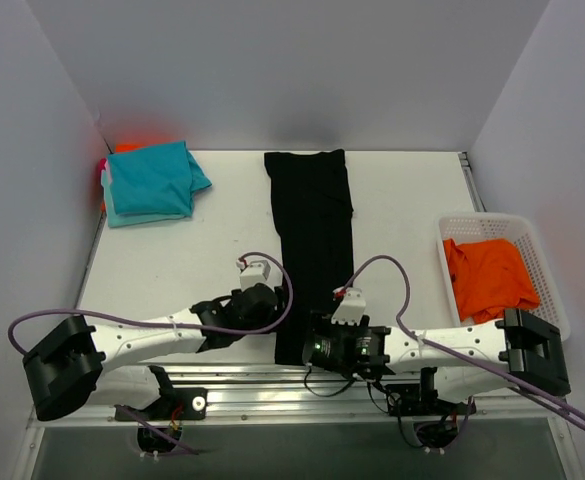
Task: Fold and stack the t-shirts
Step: Fold the tshirt
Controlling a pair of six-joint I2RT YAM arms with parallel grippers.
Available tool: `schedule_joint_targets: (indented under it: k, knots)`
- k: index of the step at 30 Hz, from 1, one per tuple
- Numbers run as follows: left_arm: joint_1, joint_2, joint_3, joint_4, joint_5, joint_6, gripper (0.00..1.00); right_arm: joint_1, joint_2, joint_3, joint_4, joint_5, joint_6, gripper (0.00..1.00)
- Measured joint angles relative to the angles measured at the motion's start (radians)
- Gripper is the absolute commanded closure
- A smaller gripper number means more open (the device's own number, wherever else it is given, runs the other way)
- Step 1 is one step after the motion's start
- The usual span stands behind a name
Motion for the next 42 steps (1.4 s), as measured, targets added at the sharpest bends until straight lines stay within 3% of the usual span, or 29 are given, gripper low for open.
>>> schedule_joint_targets:
  k: [6,12,22,33,35,42]
  knots:
    - [-0.123,-0.05,-0.026,-0.05,0.011,-0.078,0.18,0.163,-0.052,0.022,-0.177,-0.01,0.22,0.25]
    - [-0.181,-0.06,-0.031,-0.089,0.016,-0.131,0.18,0.237,-0.052,-0.008,-0.277,-0.043,0.385,0.24]
    - [-0.187,-0.042,-0.103,-0.063,0.034,-0.193,0.17,0.238,-0.113,-0.094,-0.343,-0.047,0.522,0.29]
    - [-0.187,-0.002,-0.098,0.017,0.038,-0.205,0.17,0.164,-0.061,-0.092,-0.327,-0.026,0.509,0.31]
    - [-0.187,0.006,-0.093,0.021,0.039,-0.204,0.17,0.137,-0.047,-0.092,-0.305,-0.024,0.485,0.37]
    - [-0.187,0.008,-0.092,0.027,0.039,-0.205,0.17,0.058,-0.009,-0.098,-0.176,-0.039,0.385,0.89]
